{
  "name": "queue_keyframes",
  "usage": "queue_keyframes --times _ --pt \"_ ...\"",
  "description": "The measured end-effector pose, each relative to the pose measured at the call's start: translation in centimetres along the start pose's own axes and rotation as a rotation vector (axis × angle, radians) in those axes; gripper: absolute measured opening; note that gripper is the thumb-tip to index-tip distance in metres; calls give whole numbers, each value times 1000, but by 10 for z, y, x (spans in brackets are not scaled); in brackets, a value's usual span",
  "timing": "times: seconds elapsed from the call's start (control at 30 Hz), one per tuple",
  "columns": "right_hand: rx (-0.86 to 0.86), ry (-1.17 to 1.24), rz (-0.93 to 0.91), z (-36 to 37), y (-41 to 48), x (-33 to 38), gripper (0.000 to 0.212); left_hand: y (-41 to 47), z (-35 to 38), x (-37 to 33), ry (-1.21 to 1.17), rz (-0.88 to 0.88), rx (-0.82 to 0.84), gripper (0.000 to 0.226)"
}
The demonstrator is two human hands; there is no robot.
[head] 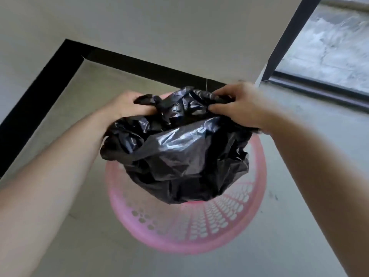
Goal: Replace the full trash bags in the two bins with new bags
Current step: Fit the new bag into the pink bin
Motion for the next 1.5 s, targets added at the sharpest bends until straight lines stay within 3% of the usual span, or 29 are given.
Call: queue_keyframes --times 0.1,0.23,0.33,0.43,0.53,0.6,0.77,0.93,1.07,1.13,1.2,1.23,1.33,1.4,1.5 --pt "-76 -160 -13 7 16 -3 18 11 -1 -8 98 -3 -171 18" --pt "-169 -420 60 -15 30 -5 44 18 -10 -23 94 6 -278 25" --pt "-252 -515 127 -34 32 -17 44 23 -25 -21 -193 -5 -394 34" --pt "-324 -408 175 -33 33 -27 37 24 -26 -17 -468 16 -423 23" --pt "-391 -388 207 -23 34 -27 34 22 -26 -19 -316 127 -569 17" --pt "-413 -401 188 -20 35 -21 34 18 -29 -19 -192 156 -643 30" --pt "-349 -385 121 -14 37 -12 38 4 -33 -10 162 59 -759 39" --pt "-237 -412 82 -8 11 -5 53 -22 -20 -7 224 -6 -764 42" --pt "-39 -372 164 -14 -23 -10 77 -49 1 5 311 -36 -575 40" --pt "45 -304 263 -24 -36 -7 98 -62 3 11 382 -59 -485 74" --pt "-53 -208 228 -36 -38 2 104 -74 -3 9 402 -38 -508 95" --pt "-98 -210 154 -41 -34 6 97 -78 -7 6 381 5 -547 88" --pt "-66 -394 -46 -47 -23 7 64 -84 -21 -4 310 163 -624 36" --pt "-88 -458 -88 -49 -21 2 39 -85 -28 -5 203 192 -615 26" --pt "-258 -475 -138 -51 -19 0 33 -83 -34 -13 -53 192 -552 12"
Point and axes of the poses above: each hand's wrist, its own y-axis towards the middle knuckle, its own z-axis out of the palm, x = y × z, the point moved 3 cm from there along y, towards the middle knuckle, and after that the axes turned 10 degrees about -z, right-handed, at the moved point
